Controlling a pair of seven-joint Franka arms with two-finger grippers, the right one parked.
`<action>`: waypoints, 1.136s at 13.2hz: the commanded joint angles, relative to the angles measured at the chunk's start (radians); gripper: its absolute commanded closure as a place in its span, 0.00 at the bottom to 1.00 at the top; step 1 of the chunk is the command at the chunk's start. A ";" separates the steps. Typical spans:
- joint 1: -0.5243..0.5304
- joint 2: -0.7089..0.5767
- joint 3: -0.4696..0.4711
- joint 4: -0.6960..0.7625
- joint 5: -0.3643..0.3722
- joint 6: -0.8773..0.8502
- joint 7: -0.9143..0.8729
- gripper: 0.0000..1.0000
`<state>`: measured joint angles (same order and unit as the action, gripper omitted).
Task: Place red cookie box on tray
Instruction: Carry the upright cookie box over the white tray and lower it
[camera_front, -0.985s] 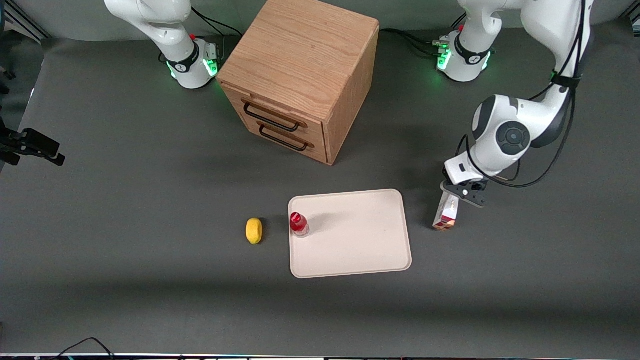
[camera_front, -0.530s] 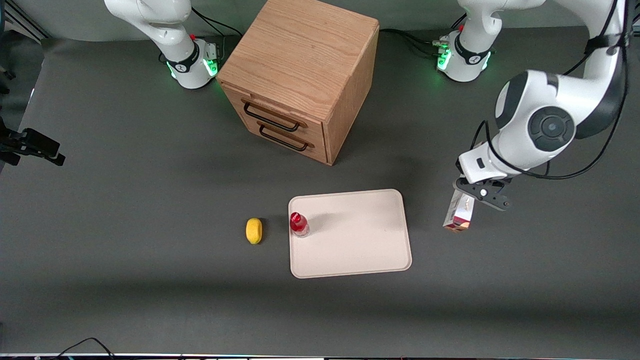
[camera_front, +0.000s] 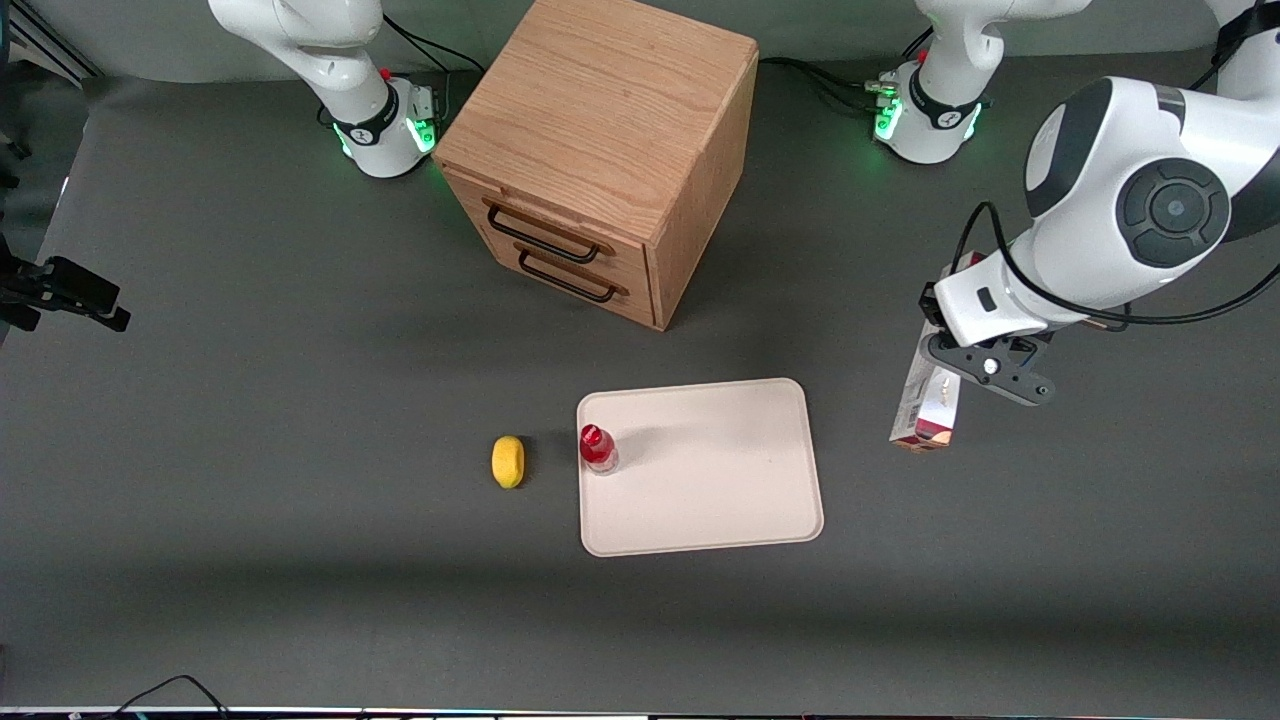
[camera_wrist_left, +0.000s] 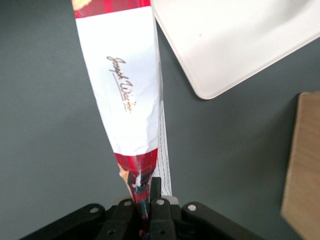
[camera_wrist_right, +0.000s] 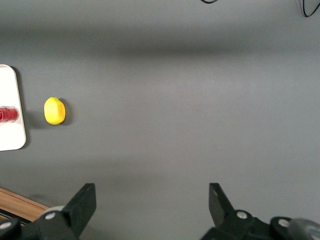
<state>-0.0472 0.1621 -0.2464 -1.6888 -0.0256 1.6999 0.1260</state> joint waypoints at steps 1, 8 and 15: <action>-0.007 0.040 -0.078 0.041 -0.014 0.030 -0.216 1.00; -0.017 0.252 -0.249 0.069 0.214 0.263 -0.803 1.00; -0.060 0.468 -0.249 0.069 0.366 0.495 -0.887 1.00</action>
<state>-0.0881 0.5830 -0.4942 -1.6620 0.2727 2.1774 -0.7313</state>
